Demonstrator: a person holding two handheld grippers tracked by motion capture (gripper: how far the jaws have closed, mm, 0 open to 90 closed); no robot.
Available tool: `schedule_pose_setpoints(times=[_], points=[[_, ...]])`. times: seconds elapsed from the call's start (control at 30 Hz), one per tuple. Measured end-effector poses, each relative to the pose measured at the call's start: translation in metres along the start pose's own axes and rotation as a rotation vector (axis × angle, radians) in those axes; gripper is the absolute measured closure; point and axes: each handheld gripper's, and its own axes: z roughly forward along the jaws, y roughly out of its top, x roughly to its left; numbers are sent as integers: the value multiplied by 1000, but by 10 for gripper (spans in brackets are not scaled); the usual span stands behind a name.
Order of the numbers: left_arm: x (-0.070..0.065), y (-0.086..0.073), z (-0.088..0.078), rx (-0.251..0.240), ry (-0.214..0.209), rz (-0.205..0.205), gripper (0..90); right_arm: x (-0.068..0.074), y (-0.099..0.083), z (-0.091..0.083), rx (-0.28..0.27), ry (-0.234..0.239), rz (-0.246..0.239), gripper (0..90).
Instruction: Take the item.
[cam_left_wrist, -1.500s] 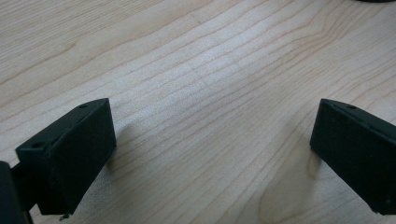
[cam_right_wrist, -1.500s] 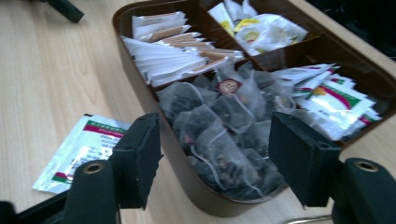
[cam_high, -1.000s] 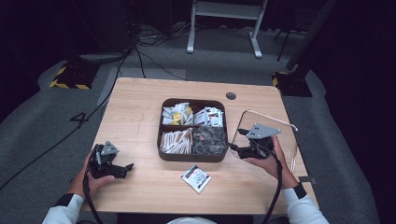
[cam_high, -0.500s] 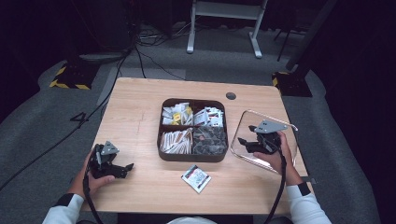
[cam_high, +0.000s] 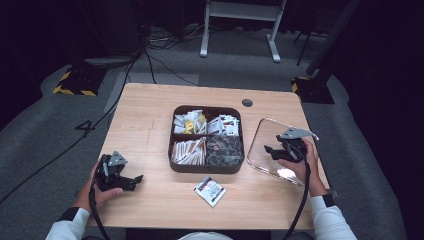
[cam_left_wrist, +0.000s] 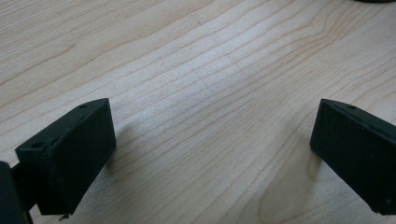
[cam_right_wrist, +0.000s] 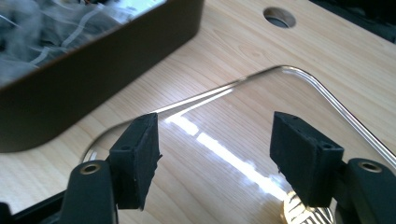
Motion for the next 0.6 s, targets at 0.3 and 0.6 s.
schedule_pose_setpoints(times=[0.3,0.6], points=[[0,0,0,-2,0,-1,4,-24,-17,5,26,-59,68,340],[0,0,1,-3,0,-2,4,-45,-32,11,66,-119,130,354]])
